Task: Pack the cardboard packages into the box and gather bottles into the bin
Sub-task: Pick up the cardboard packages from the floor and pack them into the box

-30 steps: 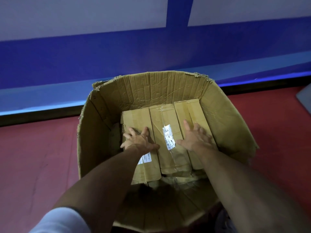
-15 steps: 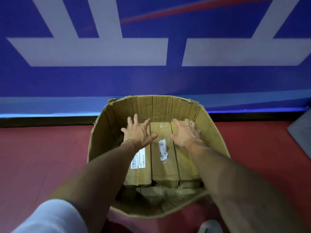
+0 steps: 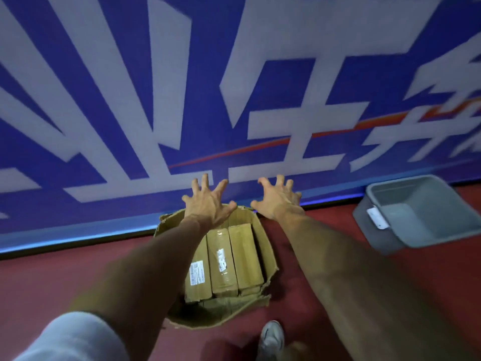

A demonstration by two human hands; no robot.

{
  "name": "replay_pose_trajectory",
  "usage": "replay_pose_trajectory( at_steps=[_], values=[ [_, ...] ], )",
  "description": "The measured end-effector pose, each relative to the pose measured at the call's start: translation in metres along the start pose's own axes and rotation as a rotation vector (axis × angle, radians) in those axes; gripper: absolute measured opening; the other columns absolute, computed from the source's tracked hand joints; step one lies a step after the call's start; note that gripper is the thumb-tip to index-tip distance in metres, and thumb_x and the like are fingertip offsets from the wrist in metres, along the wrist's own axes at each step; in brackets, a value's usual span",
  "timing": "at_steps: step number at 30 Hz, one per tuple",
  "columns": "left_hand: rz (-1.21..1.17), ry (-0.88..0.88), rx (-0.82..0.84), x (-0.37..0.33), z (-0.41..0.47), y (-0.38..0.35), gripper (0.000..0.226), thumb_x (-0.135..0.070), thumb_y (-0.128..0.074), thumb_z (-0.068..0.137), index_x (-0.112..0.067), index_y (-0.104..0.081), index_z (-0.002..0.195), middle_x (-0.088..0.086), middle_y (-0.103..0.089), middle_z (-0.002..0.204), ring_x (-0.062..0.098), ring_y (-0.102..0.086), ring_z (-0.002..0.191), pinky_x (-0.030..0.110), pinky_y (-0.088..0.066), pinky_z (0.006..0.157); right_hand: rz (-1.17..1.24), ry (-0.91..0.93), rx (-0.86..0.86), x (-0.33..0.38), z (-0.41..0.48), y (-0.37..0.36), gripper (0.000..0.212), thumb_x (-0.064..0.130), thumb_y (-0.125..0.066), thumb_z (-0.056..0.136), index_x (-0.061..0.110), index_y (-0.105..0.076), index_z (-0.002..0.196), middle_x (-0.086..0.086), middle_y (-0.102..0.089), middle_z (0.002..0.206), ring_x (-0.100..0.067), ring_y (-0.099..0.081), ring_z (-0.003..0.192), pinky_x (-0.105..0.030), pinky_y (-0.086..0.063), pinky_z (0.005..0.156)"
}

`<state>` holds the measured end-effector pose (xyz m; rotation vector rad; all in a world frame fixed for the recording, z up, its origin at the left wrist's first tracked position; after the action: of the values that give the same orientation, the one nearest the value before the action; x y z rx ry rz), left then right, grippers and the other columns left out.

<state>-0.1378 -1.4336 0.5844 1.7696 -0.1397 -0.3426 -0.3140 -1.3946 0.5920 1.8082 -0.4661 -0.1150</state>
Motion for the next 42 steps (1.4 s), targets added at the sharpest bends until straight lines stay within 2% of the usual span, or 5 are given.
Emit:
replay_pose_trajectory(
  at_steps=[8, 18, 26, 31, 42],
  values=[
    [-0.055, -0.283, -0.025, -0.114, -0.090, 0.142, 0.076, -0.064, -0.048, 0.092, -0.041, -0.013, 0.157, 0.009, -0.001, 0.166, 0.039, -0.004, 0.150, 0.066, -0.027, 0.109, 0.013, -0.271, -0.111, -0.076, -0.162, 0.153, 0.075, 0.055, -0.061, 0.090, 0.040, -0.022, 0.154, -0.011, -0.007, 0.162, -0.042, -0.012, 0.145, -0.061, -0.031, 0.108],
    [-0.026, -0.712, 0.035, -0.285, -0.286, 0.177, 0.077, -0.065, -0.048, 0.090, -0.043, -0.014, 0.156, 0.008, 0.002, 0.166, 0.038, -0.002, 0.150, 0.067, -0.028, 0.109, 0.154, -0.695, -0.265, -0.197, -0.428, 0.200, 0.073, 0.054, -0.055, 0.093, 0.040, -0.018, 0.155, -0.009, -0.009, 0.162, -0.040, -0.014, 0.146, -0.063, -0.025, 0.111],
    [0.018, -1.069, 0.090, -0.435, -0.482, 0.158, 0.074, -0.063, -0.049, 0.092, -0.045, -0.015, 0.155, 0.007, 0.000, 0.166, 0.035, -0.001, 0.151, 0.065, -0.021, 0.113, 0.239, -1.057, -0.344, -0.310, -0.671, 0.174, 0.074, 0.055, -0.051, 0.096, 0.042, -0.011, 0.157, -0.008, -0.006, 0.165, -0.040, -0.009, 0.149, -0.065, -0.024, 0.112],
    [0.014, -1.283, 0.141, -0.508, -0.640, 0.117, 0.072, -0.061, -0.050, 0.091, -0.046, -0.019, 0.154, 0.007, -0.003, 0.166, 0.036, -0.003, 0.151, 0.063, -0.019, 0.113, 0.242, -1.279, -0.365, -0.357, -0.841, 0.129, 0.076, 0.056, -0.054, 0.094, 0.039, -0.015, 0.156, -0.010, -0.019, 0.158, -0.038, -0.024, 0.141, -0.061, -0.034, 0.105],
    [0.073, -1.661, 0.259, -0.597, -0.935, 0.036, 0.070, -0.060, -0.050, 0.091, -0.045, -0.023, 0.153, 0.009, -0.003, 0.166, 0.036, -0.002, 0.151, 0.063, -0.019, 0.113, 0.349, -1.674, -0.344, -0.404, -1.132, 0.024, 0.077, 0.058, -0.055, 0.092, 0.041, -0.015, 0.155, -0.009, -0.017, 0.159, -0.038, -0.023, 0.140, -0.059, -0.035, 0.103]
  ],
)
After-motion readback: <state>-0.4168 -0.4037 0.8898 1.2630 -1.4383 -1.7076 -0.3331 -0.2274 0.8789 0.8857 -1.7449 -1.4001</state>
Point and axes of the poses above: each hand's wrist, its own z-axis towards the middle knuckle, its own y-axis out of the back of the hand, x = y × z, the point moved 7 cm from there along z, towards the middle knuckle
